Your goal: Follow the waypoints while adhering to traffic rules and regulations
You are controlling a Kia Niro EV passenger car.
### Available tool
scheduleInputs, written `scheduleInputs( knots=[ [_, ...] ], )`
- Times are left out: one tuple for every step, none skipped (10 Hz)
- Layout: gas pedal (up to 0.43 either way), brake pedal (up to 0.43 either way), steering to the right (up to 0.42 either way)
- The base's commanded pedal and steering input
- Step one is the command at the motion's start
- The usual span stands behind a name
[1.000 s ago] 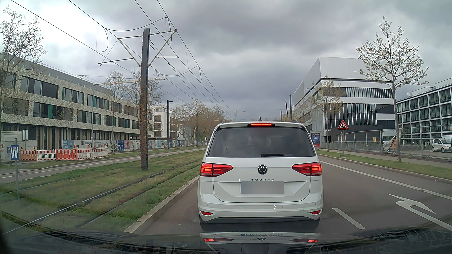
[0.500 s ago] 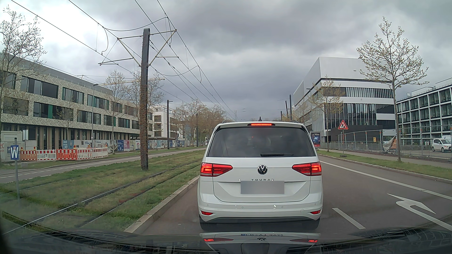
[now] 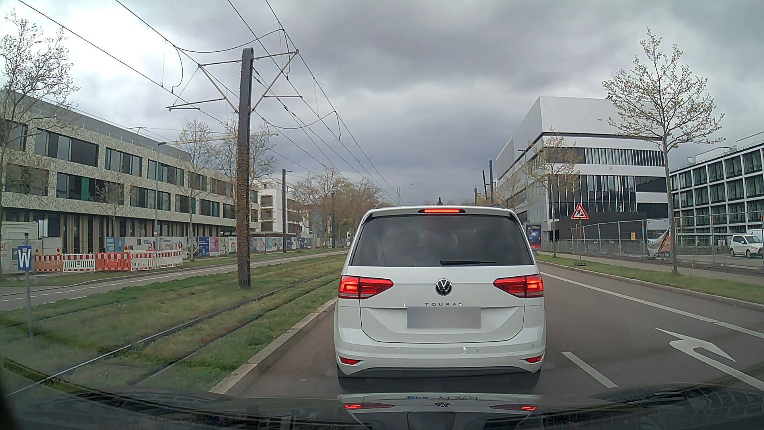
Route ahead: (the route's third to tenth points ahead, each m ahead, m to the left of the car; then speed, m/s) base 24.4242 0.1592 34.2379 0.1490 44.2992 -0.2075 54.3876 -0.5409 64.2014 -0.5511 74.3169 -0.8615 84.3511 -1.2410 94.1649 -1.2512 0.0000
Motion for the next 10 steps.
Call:
scheduleInputs(
  knots=[
    [0.0, 0.256, 0.017],
    [0.0, 0.256, 0.017],
    [0.0, 0.256, 0.017],
    [0.0, 0.256, 0.017],
    [0.0, 0.256, 0.017],
    [0.0, 0.256, 0.013],
    [0.0, 0.256, 0.011],
    [0.0, 0.256, 0.011],
    [0.0, 0.256, 0.011],
    [0.0, 0.256, 0.011]
  ],
)
